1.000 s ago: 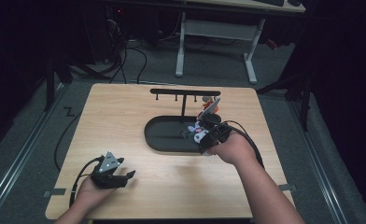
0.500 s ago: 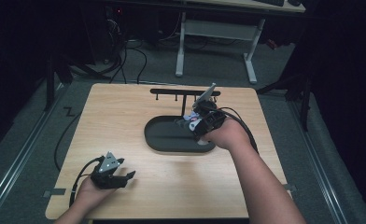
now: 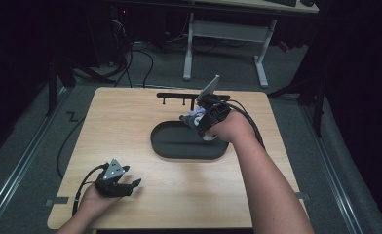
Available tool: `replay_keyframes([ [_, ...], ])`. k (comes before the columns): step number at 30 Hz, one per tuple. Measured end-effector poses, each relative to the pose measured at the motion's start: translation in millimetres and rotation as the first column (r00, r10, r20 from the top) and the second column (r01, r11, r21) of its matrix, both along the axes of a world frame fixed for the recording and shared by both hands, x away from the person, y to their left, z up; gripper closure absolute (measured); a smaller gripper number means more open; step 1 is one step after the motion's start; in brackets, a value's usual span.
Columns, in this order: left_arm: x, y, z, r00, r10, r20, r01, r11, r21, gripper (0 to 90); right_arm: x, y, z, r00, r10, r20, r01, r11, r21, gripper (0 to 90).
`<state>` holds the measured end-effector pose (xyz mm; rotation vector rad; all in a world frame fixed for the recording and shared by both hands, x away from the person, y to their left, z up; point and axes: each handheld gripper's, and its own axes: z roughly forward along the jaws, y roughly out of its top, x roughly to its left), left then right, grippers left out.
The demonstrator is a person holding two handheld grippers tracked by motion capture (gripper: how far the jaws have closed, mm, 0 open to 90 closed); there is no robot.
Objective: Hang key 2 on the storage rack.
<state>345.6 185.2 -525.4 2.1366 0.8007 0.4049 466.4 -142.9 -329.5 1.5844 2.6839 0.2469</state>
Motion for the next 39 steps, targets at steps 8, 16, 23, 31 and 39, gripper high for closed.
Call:
replay_keyframes([
  [8,0.1,1.0,0.2,1.0,0.0,-0.008,0.0,1.0,0.0,31.9,11.0,13.4,-0.6,0.9998,0.014,0.015,-0.014,1.0,-0.015,47.3],
  [16,1.0,2.1,-0.4,1.0,0.003,-0.008,-0.003,1.0,-0.004,32.0,14.4,22.2,-4.8,0.9998,0.018,0.007,-0.018,0.999,-0.044,47.4],
  [23,-0.4,0.0,-0.4,0.9999,-0.009,-0.008,0.009,0.9999,0.005,32.0,7.2,19.8,1.9,0.9992,0.03,0.028,-0.028,0.998,-0.056,47.5],
  [31,-0.3,-0.3,-0.8,0.9999,-0.011,-0.012,0.011,0.9999,0.009,32.0,3.3,23.8,9.6,0.9985,0.036,0.042,-0.033,0.998,-0.056,47.6],
  [39,-0.2,-1.0,-0.9,0.9998,-0.017,-0.013,0.017,0.9998,0.009,32.0,2.1,26.2,14.8,0.9971,0.041,0.064,-0.038,0.998,-0.059,47.7],
])
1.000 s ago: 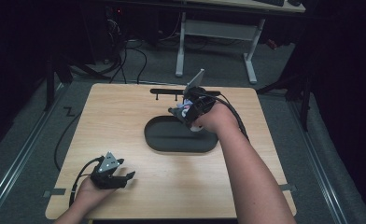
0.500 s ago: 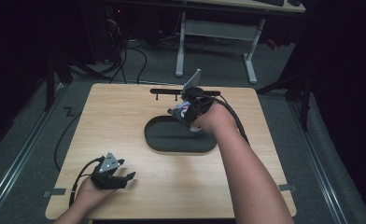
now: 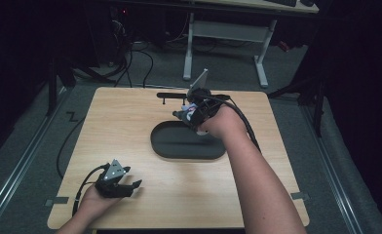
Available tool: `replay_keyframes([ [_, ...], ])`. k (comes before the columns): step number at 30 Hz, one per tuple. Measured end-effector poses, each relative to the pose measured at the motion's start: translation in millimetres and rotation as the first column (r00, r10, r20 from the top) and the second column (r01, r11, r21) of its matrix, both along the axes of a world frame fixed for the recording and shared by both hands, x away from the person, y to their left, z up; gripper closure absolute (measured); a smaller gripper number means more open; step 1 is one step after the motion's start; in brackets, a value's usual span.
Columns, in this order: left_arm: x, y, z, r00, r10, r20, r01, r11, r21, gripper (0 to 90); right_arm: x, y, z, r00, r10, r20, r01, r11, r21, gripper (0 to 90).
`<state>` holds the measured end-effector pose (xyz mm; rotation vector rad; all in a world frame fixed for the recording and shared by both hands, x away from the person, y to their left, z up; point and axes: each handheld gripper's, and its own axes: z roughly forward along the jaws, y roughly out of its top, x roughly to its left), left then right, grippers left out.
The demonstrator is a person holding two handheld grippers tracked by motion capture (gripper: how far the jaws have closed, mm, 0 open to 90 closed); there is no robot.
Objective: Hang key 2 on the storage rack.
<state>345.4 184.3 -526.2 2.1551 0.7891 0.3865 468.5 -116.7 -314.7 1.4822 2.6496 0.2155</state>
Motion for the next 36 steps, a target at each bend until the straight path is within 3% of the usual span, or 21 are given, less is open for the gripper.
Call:
replay_keyframes([
  [9,0.5,1.4,-0.7,1.0,0.007,-0.003,-0.007,1.0,-0.005,32.0,10.9,-0.5,-26.3,0.9989,-0.015,-0.043,0.015,1.0,-0.002,47.7],
  [24,-1.2,-2.4,-2.0,0.9999,-0.007,-0.008,0.007,0.9999,0.014,32.1,-8.5,-31.7,-15.1,0.9977,-0.066,0.013,0.066,0.998,0.012,47.8],
  [29,-1.3,-3.2,-2.6,0.9999,-0.011,-0.009,0.012,0.9997,0.019,32.1,-13.7,-40.6,-4.6,0.9953,-0.078,0.057,0.076,0.996,0.046,47.9],
  [36,-1.6,-3.5,-2.7,0.9999,-0.012,-0.008,0.013,0.9997,0.019,32.2,-12.3,-43.9,7.2,0.9915,-0.103,0.08,0.099,0.994,0.053,47.9],
])
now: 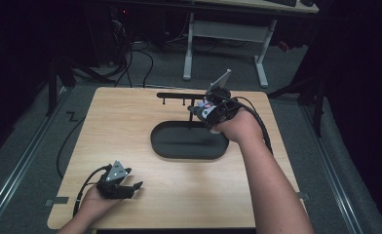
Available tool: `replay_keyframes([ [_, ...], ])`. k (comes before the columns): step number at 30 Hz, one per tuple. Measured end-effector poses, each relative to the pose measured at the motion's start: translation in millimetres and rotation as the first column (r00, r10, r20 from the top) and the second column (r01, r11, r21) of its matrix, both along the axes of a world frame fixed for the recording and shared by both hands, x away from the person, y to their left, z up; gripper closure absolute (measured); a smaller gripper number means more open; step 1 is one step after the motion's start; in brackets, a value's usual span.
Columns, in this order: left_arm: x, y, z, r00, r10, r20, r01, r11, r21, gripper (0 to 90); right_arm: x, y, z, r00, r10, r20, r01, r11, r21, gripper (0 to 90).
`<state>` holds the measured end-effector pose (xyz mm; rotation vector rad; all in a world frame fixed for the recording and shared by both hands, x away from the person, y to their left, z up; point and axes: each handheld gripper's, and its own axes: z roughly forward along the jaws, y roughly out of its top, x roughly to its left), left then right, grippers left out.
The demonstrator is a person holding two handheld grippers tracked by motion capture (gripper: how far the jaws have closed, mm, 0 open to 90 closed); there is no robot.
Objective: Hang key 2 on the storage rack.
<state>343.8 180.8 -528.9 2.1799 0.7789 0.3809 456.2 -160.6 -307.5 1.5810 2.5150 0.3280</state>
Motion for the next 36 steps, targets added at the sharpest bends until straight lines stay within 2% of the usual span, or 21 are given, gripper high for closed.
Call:
replay_keyframes([
  [5,0.4,0.9,0.4,1.0,0.0,-0.002,0.0,1.0,0.001,32.2,7.7,0.2,6.7,0.9998,-0.019,0.001,0.019,1.0,0.008,47.9],
  [11,0.8,1.5,0.3,1.0,0.0,-0.003,0.0,1.0,-0.003,32.2,15.0,0.0,15.1,0.9983,-0.053,0.025,0.052,0.999,0.012,47.9],
  [15,0.7,1.8,0.5,1.0,0.0,-0.002,0.0,1.0,-0.003,32.2,20.3,-2.7,12.5,0.9977,-0.062,0.026,0.062,0.998,0.007,47.9],
  [22,0.8,1.9,0.2,1.0,0.0,-0.005,0.0,1.0,-0.003,32.2,22.1,-11.1,-5.9,0.9968,-0.08,-0.005,0.08,0.997,0.006,47.8],
  [31,-0.2,-0.2,-0.8,1.0,-0.003,-0.008,0.003,1.0,0.003,32.3,16.2,-17.1,-37.7,0.9942,-0.076,-0.076,0.077,0.997,0.011,47.7],
  [36,-0.3,-0.4,-1.2,0.9999,-0.005,-0.011,0.006,0.9999,0.009,32.3,20.8,-18.7,-55.8,0.9923,-0.092,-0.083,0.094,0.995,0.024,47.2],
])
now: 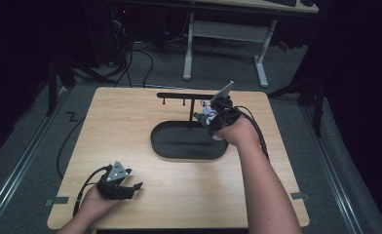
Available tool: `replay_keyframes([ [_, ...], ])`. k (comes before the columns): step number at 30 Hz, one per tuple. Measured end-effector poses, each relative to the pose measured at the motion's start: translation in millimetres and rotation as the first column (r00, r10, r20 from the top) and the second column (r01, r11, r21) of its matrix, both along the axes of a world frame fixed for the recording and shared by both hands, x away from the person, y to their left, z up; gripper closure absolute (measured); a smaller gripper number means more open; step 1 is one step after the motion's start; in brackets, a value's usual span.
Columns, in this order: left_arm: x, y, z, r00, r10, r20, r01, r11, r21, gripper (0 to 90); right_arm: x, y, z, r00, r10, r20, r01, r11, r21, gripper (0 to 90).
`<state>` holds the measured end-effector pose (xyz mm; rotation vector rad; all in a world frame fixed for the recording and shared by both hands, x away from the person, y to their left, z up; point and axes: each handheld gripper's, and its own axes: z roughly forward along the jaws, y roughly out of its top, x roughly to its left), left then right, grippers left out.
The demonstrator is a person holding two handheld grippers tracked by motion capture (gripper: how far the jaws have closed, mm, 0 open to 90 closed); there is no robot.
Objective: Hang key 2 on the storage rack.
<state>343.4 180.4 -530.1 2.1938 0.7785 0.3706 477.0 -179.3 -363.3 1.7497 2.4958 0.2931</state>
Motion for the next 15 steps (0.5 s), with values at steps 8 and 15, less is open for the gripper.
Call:
replay_keyframes([
  [8,0.6,0.4,-0.7,1.0,0.0,-0.001,0.0,1.0,-0.002,32.4,9.6,4.7,-18.4,0.9998,-0.017,0.01,0.017,0.999,0.035,41.4],
  [15,0.1,-0.6,-1.1,1.0,-0.009,-0.005,0.009,1.0,0.0,32.9,11.0,6.1,-22.1,0.9991,-0.024,0.034,0.022,0.998,0.059,36.1],
])
